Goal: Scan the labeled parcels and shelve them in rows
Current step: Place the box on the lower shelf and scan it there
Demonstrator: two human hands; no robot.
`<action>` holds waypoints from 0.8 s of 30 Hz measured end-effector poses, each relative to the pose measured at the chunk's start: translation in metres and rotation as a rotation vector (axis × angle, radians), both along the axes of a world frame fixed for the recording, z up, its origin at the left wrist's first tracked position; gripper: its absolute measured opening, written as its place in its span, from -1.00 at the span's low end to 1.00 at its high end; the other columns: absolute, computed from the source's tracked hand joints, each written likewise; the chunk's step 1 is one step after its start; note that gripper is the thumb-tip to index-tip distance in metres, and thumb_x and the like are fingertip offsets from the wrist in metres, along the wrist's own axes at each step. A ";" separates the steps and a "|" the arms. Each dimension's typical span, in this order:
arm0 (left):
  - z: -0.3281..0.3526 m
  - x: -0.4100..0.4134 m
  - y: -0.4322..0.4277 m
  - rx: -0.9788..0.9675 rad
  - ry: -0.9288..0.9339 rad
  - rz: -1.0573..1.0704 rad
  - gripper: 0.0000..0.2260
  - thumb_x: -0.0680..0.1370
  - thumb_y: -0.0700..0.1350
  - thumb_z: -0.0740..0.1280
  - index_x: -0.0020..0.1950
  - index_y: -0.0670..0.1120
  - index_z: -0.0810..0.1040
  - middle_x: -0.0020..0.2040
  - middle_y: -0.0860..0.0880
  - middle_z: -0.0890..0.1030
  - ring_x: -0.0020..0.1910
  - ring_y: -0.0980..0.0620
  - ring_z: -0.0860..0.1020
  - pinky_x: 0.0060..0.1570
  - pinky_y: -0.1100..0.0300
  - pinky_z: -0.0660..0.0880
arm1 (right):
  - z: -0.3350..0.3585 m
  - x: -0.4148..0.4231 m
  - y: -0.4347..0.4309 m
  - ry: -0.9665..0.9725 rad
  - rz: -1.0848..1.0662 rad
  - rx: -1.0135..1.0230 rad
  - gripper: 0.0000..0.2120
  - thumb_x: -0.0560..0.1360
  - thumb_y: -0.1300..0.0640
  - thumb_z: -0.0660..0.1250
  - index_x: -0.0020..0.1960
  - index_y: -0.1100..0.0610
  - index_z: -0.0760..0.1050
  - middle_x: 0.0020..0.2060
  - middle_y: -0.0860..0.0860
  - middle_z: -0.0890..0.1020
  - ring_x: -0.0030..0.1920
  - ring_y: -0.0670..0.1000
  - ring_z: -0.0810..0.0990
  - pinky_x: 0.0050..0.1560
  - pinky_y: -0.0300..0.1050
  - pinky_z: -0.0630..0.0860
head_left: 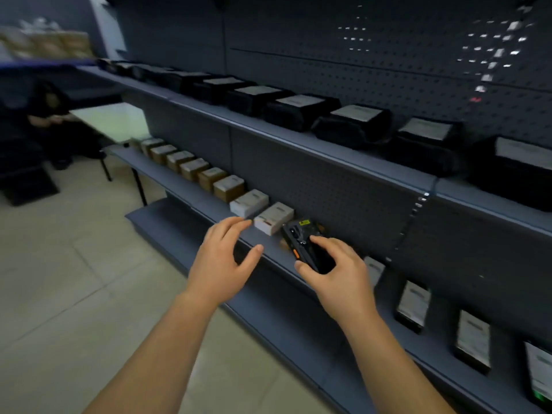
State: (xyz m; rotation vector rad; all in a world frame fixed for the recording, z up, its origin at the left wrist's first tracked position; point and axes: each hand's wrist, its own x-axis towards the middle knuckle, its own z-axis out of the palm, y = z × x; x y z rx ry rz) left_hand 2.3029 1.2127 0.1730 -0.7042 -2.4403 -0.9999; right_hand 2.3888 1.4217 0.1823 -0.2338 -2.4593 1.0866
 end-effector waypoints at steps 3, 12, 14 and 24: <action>0.000 -0.060 -0.077 0.006 -0.019 0.113 -0.51 0.54 0.21 0.23 0.35 -0.05 0.49 0.31 0.07 0.46 0.35 0.06 0.38 0.36 0.27 0.24 | -0.009 -0.089 -0.066 0.030 0.112 -0.023 -0.51 0.36 -0.18 0.45 0.28 -0.14 0.54 0.19 -0.20 0.54 0.22 -0.11 0.50 0.21 -0.09 0.49; 0.051 -0.210 -0.326 -0.013 0.015 0.577 -0.49 0.51 0.22 0.24 0.34 -0.07 0.50 0.30 0.02 0.46 0.31 0.05 0.39 0.32 0.36 0.18 | 0.033 -0.343 -0.320 0.104 0.553 -0.041 -0.53 0.38 -0.11 0.49 0.27 -0.09 0.55 0.11 -0.20 0.55 0.12 -0.15 0.52 0.12 -0.18 0.49; 0.045 -0.241 -0.378 -0.003 0.008 0.667 -0.50 0.53 0.20 0.28 0.36 -0.05 0.48 0.32 0.03 0.44 0.34 0.07 0.37 0.33 0.31 0.19 | 0.031 -0.390 -0.379 0.115 0.625 -0.037 -0.49 0.34 -0.19 0.42 0.27 -0.12 0.55 0.12 -0.20 0.56 0.11 -0.14 0.53 0.13 -0.08 0.54; 0.040 -0.493 -0.604 -0.039 -0.017 0.743 -0.51 0.55 0.14 0.34 0.42 -0.02 0.42 0.37 0.09 0.40 0.37 0.12 0.31 0.35 0.21 0.28 | 0.022 -0.656 -0.606 0.105 0.695 -0.021 -0.52 0.37 -0.13 0.49 0.27 -0.13 0.53 0.13 -0.24 0.54 0.10 -0.18 0.52 0.11 -0.14 0.54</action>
